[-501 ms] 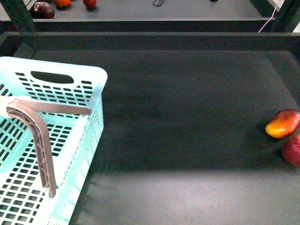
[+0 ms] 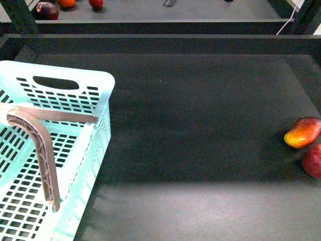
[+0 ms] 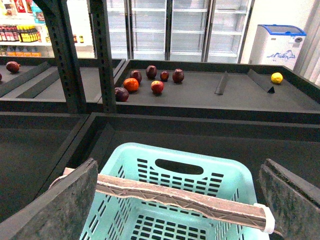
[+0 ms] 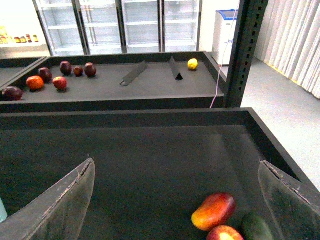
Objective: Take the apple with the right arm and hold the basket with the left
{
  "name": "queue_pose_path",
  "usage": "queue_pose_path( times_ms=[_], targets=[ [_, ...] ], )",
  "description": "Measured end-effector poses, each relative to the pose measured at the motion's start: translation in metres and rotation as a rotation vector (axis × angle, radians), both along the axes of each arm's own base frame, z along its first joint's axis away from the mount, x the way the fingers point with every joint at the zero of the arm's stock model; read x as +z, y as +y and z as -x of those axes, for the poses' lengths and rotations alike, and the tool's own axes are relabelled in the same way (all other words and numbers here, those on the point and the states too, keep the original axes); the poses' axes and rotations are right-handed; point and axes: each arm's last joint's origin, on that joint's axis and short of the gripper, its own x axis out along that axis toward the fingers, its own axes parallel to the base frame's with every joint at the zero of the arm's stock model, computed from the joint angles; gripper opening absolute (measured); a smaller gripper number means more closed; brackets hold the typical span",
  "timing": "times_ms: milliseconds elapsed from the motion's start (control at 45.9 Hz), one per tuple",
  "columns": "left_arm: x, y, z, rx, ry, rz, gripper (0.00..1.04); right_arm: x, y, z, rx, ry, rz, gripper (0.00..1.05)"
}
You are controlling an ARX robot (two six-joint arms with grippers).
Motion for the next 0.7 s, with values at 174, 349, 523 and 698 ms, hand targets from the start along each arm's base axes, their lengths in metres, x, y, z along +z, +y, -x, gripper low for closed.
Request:
queue_pose_path(
  times_ms=[174, 349, 523, 698],
  targets=[
    [0.0, 0.0, 0.0, 0.0, 0.0, 0.0, 0.98, 0.0, 0.0, 0.0, 0.0, 0.0, 0.0, 0.96],
    [0.001, -0.001, -0.001, -0.028, 0.335, 0.253, 0.98, 0.0, 0.0, 0.0, 0.0, 0.0, 0.0, 0.96],
    [0.021, 0.01, -0.02, 0.048, 0.466, 0.849, 0.98, 0.0, 0.0, 0.0, 0.0, -0.001, 0.0, 0.96],
    [0.02, 0.019, -0.061, 0.154, 0.489, 1.116, 0.98, 0.0, 0.0, 0.0, 0.001, 0.0, 0.0, 0.96]
  ],
)
